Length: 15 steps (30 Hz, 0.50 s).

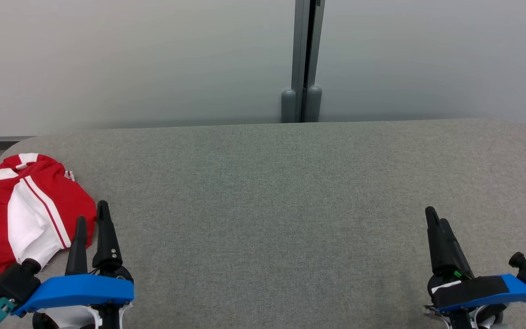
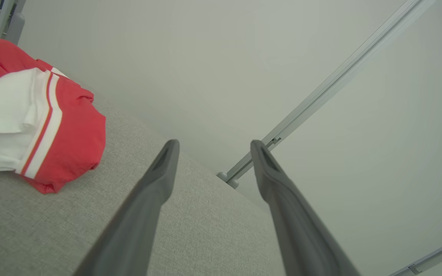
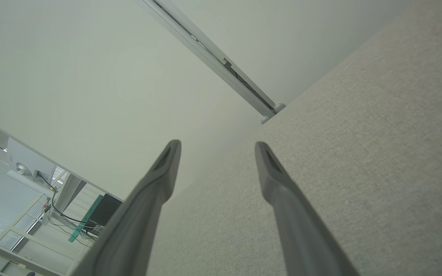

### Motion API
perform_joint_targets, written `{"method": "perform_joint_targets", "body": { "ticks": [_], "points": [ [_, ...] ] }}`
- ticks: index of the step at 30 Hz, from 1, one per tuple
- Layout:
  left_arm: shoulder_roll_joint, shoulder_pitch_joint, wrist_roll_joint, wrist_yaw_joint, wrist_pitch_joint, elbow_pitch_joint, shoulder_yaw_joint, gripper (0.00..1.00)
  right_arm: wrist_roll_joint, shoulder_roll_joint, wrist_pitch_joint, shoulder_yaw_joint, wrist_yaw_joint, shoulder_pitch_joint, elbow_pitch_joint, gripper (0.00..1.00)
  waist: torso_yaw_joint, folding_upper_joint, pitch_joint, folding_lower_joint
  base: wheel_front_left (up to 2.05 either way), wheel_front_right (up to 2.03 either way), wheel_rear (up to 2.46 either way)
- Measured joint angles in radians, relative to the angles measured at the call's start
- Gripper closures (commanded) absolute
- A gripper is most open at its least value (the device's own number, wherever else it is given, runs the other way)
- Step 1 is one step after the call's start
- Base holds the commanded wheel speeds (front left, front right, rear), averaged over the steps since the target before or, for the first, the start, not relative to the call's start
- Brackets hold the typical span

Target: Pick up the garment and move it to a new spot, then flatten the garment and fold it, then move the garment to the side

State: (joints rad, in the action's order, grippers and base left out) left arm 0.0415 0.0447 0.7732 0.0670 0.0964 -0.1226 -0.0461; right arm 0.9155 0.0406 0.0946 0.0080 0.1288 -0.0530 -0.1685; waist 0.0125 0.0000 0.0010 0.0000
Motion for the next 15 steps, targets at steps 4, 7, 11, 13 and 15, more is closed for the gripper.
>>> {"method": "perform_joint_targets", "body": {
  "ticks": [4, 7, 11, 13, 15],
  "points": [
    [0.0, 0.0, -0.055, 0.0, 0.012, 0.002, 0.003, 0.0, -0.043, 0.0, 0.014, 0.005, 0.0, 0.0, 0.002, 0.0, 0.002, 0.0, 0.0, 0.0, 0.0, 0.0, 0.0],
    [0.001, 0.0, -0.093, 0.001, 0.021, 0.004, 0.006, 0.0, -0.077, 0.001, 0.022, 0.009, 0.0, 0.0, 0.002, 0.0, 0.003, 0.0, 0.0, 0.0, 0.0, 0.0, 0.0],
    [0.007, 0.0, -0.155, 0.004, 0.035, 0.004, 0.012, 0.0, -0.135, 0.002, 0.035, 0.016, 0.0, 0.0, 0.001, 0.0, 0.003, 0.0, 0.0, 0.0, 0.0, 0.0, 0.0],
    [0.009, 0.0, -0.179, 0.004, 0.04, 0.004, 0.014, 0.0, -0.154, 0.002, 0.04, 0.017, 0.0, 0.0, 0.001, 0.0, 0.004, 0.0, 0.0, 0.0, 0.0, 0.0, 0.0],
    [0.01, 0.0, -0.204, 0.003, 0.046, 0.004, 0.016, 0.0, -0.177, 0.002, 0.047, 0.019, 0.0, 0.0, 0.001, 0.0, 0.005, 0.0, -0.001, 0.0, 0.0, 0.0, 0.0]
  ]
}}
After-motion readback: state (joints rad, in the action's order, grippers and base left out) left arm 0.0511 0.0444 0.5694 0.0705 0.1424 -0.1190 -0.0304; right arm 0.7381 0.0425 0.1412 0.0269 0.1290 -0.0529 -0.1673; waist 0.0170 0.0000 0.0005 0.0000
